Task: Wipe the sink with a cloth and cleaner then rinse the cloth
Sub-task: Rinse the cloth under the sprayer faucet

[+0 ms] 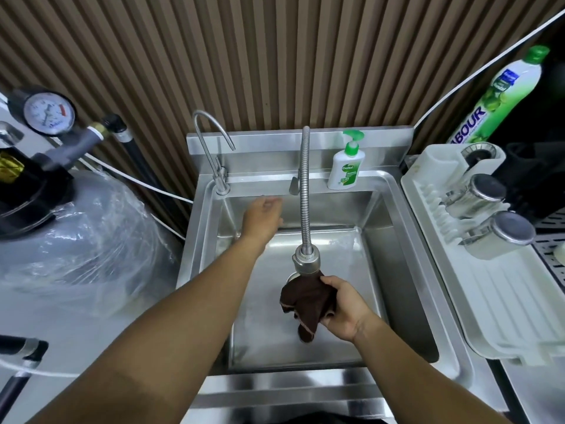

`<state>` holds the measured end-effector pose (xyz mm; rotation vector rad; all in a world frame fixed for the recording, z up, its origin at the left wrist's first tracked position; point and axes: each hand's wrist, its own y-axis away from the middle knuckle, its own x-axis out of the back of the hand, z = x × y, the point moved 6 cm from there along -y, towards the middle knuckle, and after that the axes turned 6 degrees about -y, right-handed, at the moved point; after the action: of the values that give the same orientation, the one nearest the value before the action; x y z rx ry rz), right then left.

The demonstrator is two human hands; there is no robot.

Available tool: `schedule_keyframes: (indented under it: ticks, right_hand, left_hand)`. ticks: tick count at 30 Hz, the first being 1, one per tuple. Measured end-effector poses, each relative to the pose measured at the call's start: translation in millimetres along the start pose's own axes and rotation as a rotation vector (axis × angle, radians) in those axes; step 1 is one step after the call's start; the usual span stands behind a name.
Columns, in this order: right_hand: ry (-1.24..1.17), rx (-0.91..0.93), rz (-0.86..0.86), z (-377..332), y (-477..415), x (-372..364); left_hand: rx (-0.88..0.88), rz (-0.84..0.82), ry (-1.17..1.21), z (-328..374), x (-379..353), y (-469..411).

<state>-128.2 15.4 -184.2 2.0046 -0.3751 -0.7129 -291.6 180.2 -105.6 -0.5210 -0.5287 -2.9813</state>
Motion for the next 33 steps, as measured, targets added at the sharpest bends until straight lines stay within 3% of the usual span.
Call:
schedule_keyframes:
  ticks: [5,8,12,18,22,24,28,33]
  right_hand:
    - [-0.044,-0.028,-0.005,0.1,3.5,-1.9]
    - [-0.065,-0.054,-0.011,2.9,6.1,-0.5]
    - [-0.079,-0.065,-0.035,2.8,6.3,2.8]
    - [-0.063,-0.069,-0.063,4.0,3.8,0.5]
    - [-0.072,-0.046,-0.067,0.9,1.6,0.5]
    - [-0.071,-0.047,-0.071,-0.3,0.9,-2.2]
    - [-0.092,-0.042,-0.107,-6.4,0.7,-11.9]
    - [-0.094,-0.013,-0.130,-8.1,-1.0,-21.0]
  left_hand:
    - [0.097,-0.114,-0.216,-6.3,-44.9,-87.5]
    - [0.107,-0.165,-0.186,25.3,-54.7,-74.4]
    - [0.107,-0.009,-0.203,27.4,-49.5,-76.3]
    - [0.453,-0.098,0.419,3.8,-55.1,-82.8]
    - [0.528,-0.235,0.528,0.1,-63.9,-78.1]
    - [0.492,-0.262,0.465,-12.9,-65.0,-75.8]
    - [0.403,-0.335,0.122,-71.7,-62.2,-39.4]
    - [0.578,-0.587,0.192,-137.5,-62.7,49.3]
